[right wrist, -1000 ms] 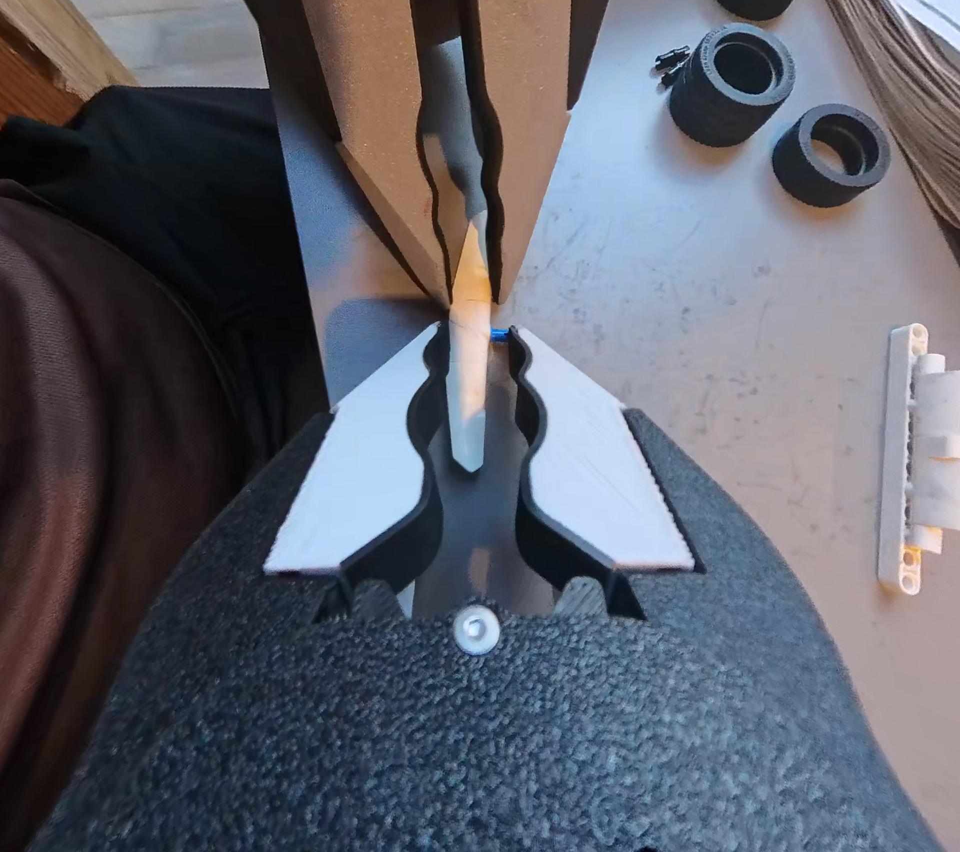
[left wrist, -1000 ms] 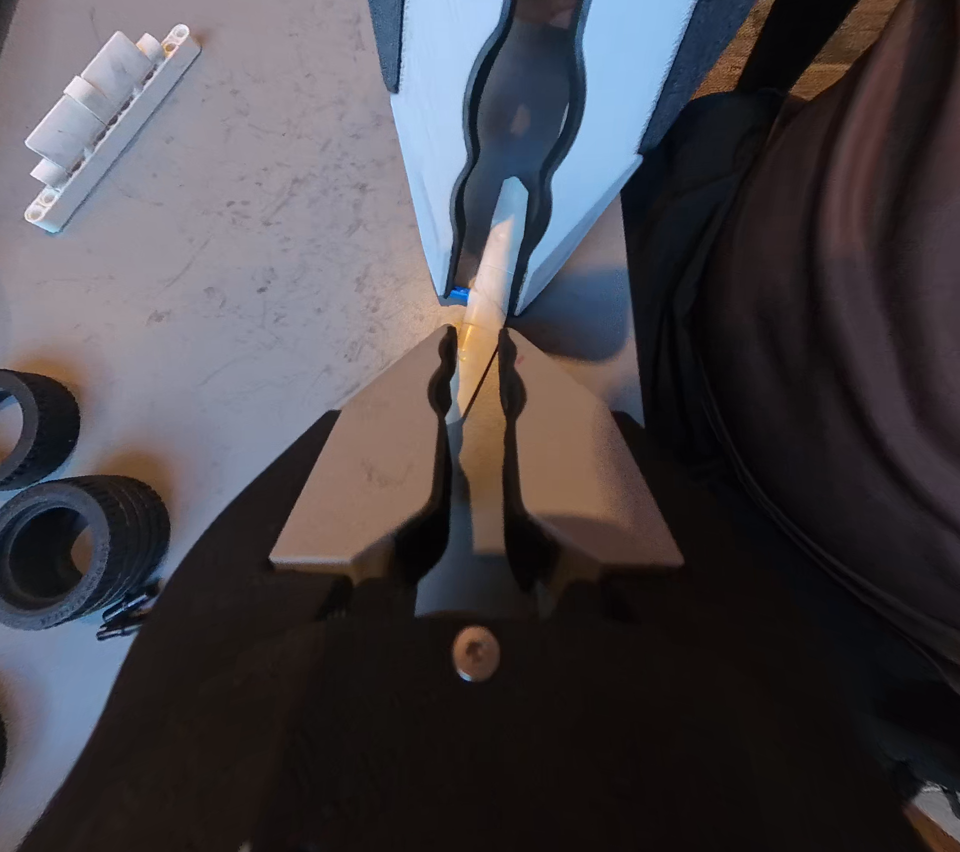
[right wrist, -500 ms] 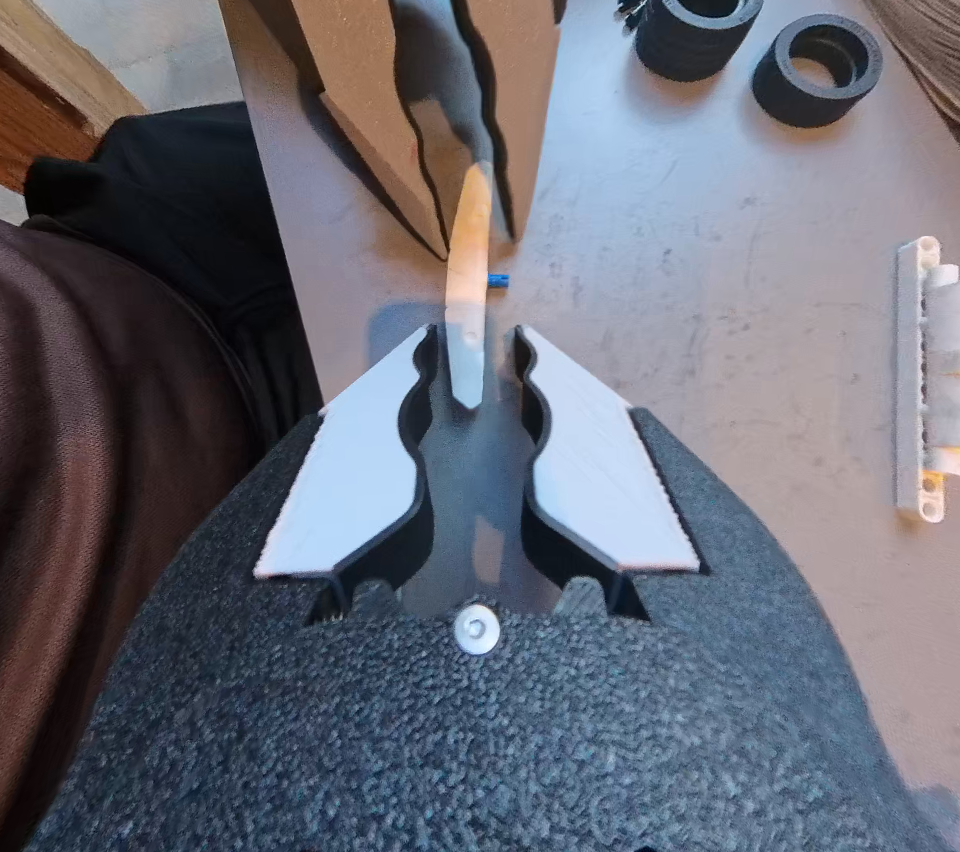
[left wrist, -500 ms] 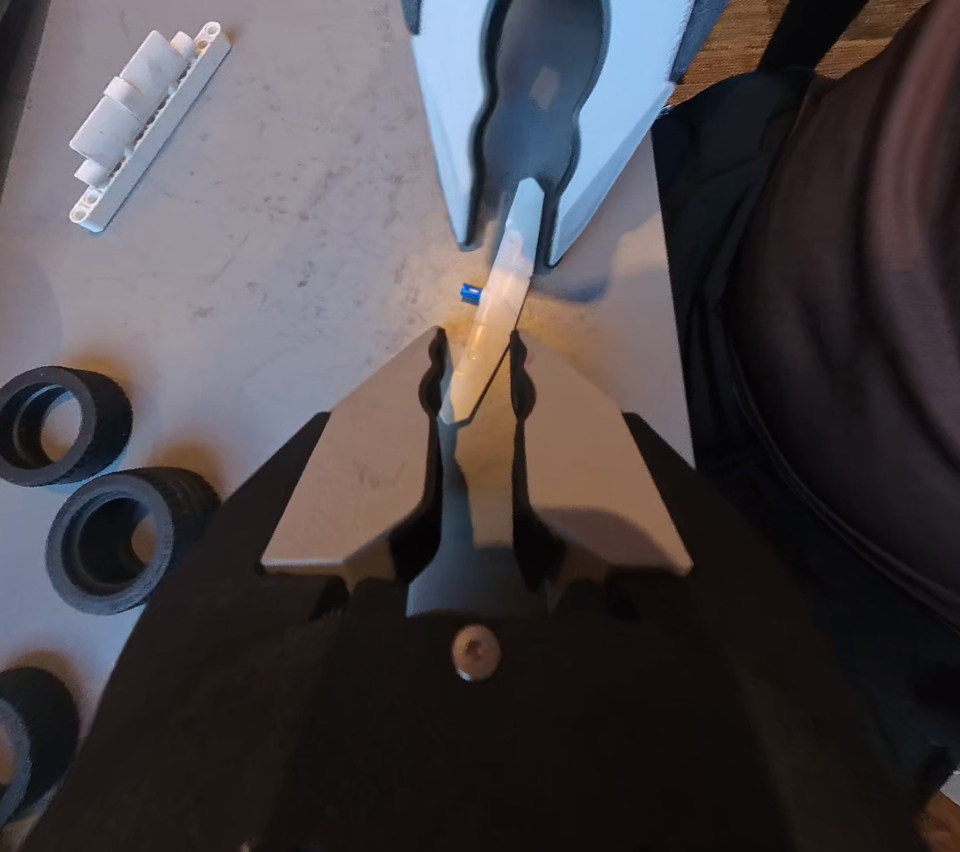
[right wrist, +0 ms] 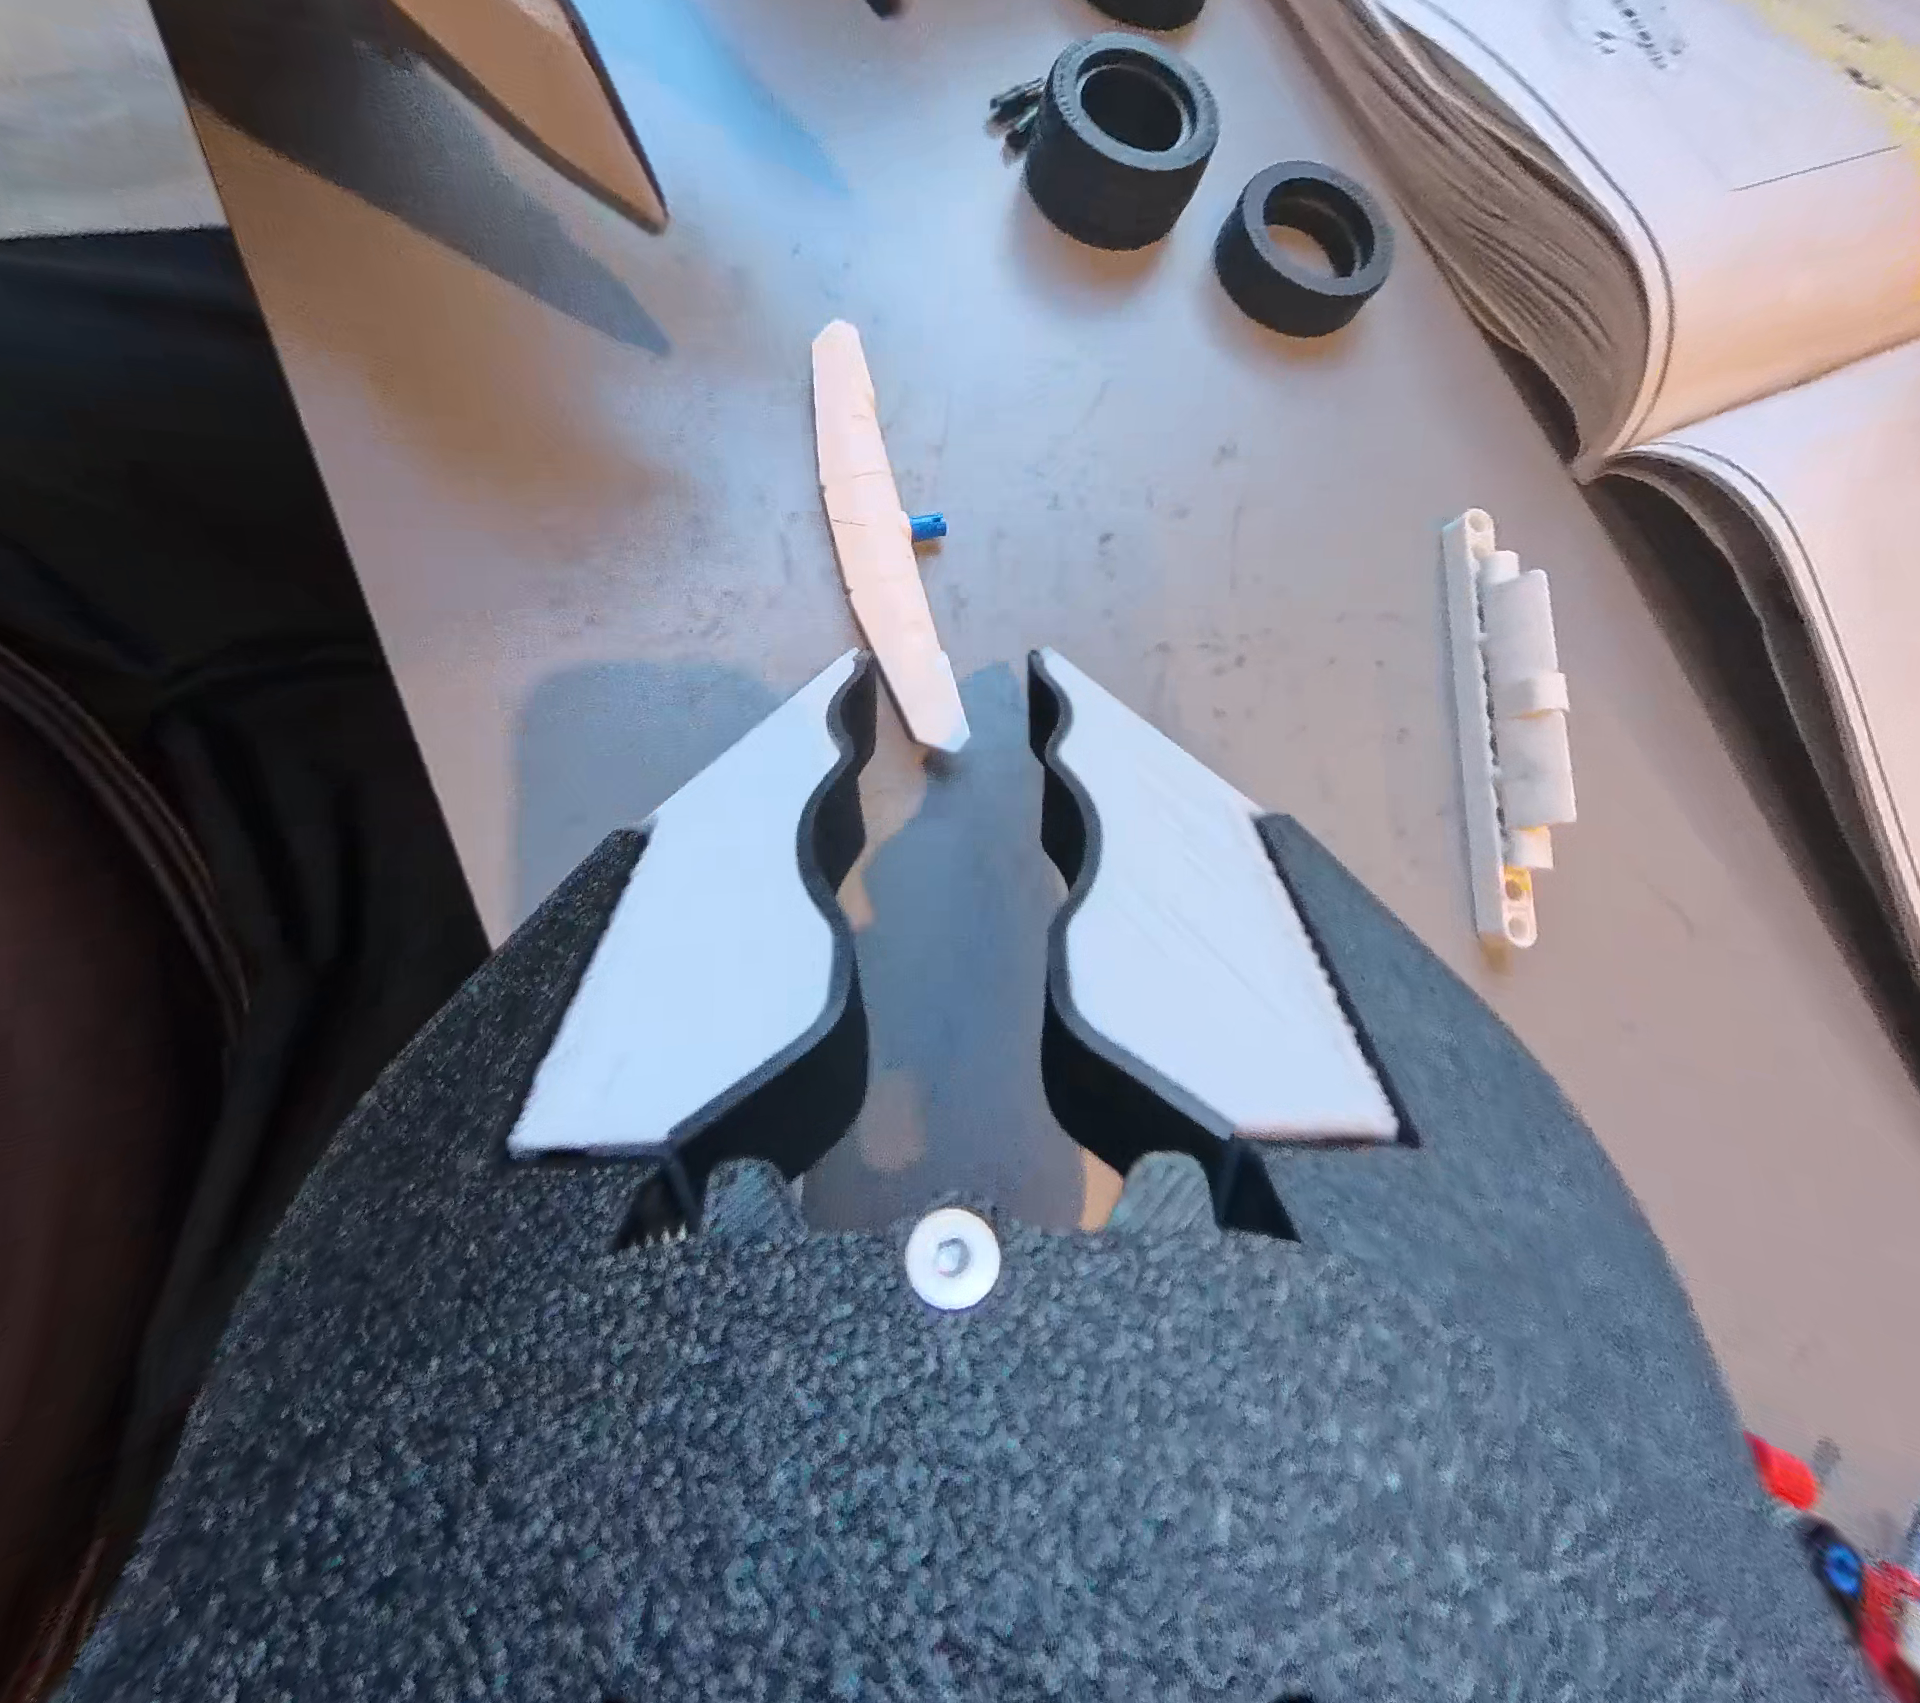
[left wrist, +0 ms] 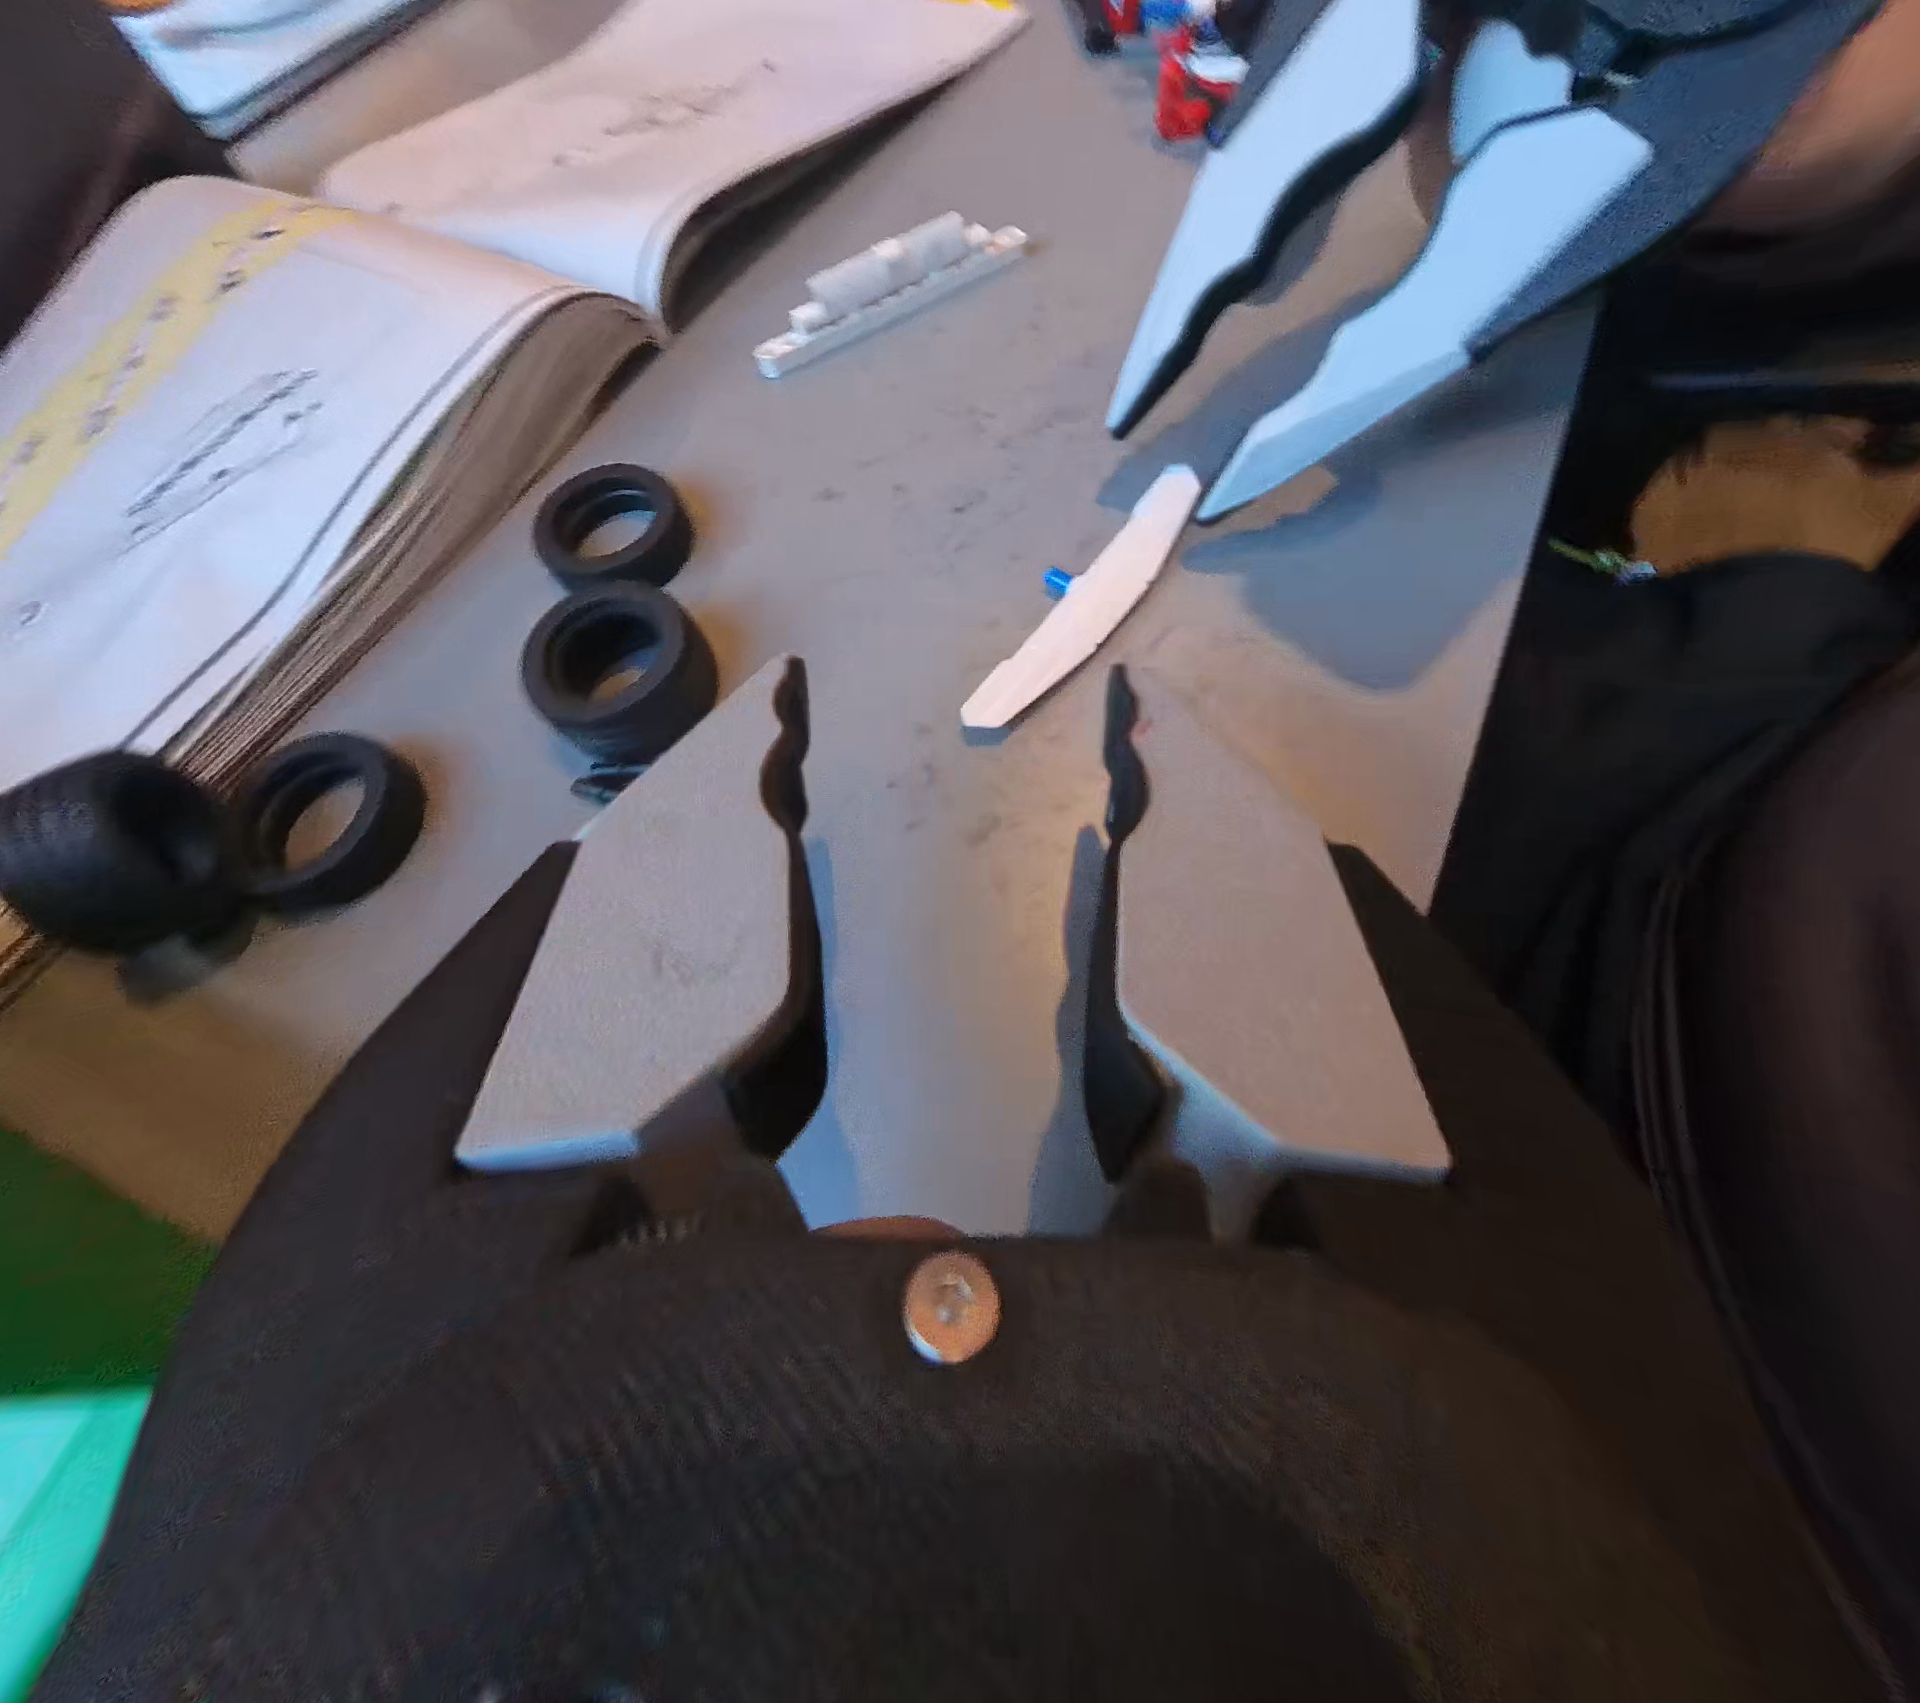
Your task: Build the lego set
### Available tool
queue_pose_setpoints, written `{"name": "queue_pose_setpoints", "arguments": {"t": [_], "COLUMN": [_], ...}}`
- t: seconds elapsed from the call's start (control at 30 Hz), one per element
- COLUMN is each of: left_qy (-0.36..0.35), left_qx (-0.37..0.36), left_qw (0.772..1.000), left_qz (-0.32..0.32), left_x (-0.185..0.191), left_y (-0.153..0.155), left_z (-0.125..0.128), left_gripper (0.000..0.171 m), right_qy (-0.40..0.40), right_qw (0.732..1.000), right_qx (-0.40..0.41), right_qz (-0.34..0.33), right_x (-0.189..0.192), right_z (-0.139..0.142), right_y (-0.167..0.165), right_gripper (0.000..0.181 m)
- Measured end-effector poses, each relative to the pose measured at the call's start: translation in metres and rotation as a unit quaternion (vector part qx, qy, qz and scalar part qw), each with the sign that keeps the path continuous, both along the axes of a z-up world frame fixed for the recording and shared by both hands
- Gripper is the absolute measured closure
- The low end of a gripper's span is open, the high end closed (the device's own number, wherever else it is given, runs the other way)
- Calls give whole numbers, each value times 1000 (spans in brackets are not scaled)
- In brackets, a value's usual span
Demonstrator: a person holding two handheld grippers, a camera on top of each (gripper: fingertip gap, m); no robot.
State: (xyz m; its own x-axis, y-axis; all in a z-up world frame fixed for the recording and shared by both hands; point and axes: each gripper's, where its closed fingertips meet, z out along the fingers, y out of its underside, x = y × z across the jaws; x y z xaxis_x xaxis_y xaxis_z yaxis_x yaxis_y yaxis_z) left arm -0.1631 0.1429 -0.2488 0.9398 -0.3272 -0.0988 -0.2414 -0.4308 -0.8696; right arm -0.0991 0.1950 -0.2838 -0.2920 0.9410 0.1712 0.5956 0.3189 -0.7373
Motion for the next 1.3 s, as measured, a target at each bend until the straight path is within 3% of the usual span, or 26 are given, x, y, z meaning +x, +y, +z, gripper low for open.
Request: {"name": "queue_pose_setpoints", "arguments": {"t": [0.1, 0.2, 0.47, 0.93, 1.2, 1.3], "left_qy": [-3, 15, 20, 45, 51, 64], "left_qx": [40, 79, 86, 87, 76, 76], "left_qw": [999, 996, 996, 995, 996, 994], "left_qz": [37, 31, -8, -13, -18, 35], "left_x": [-10, -8, 1, 3, 4, -10], "left_y": [-4, -5, -5, 0, 0, 5], "left_z": [5, 14, 14, 11, 8, 8], "left_gripper": [115, 123, 130, 140, 143, 145], "right_qy": [23, 46, 59, 97, 8, -30], "right_qw": [1000, 999, 997, 988, 994, 994], "right_qx": [-11, -6, -41, -124, -103, -92], "right_qz": [-8, -5, 8, 1, 26, 46], "right_x": [1, -4, -18, -13, 0, 3], "right_z": [4, 10, 15, 32, 3, -8], "right_y": [4, 6, 8, 22, 6, -5], "right_gripper": [147, 146, 149, 150, 149, 162]}}
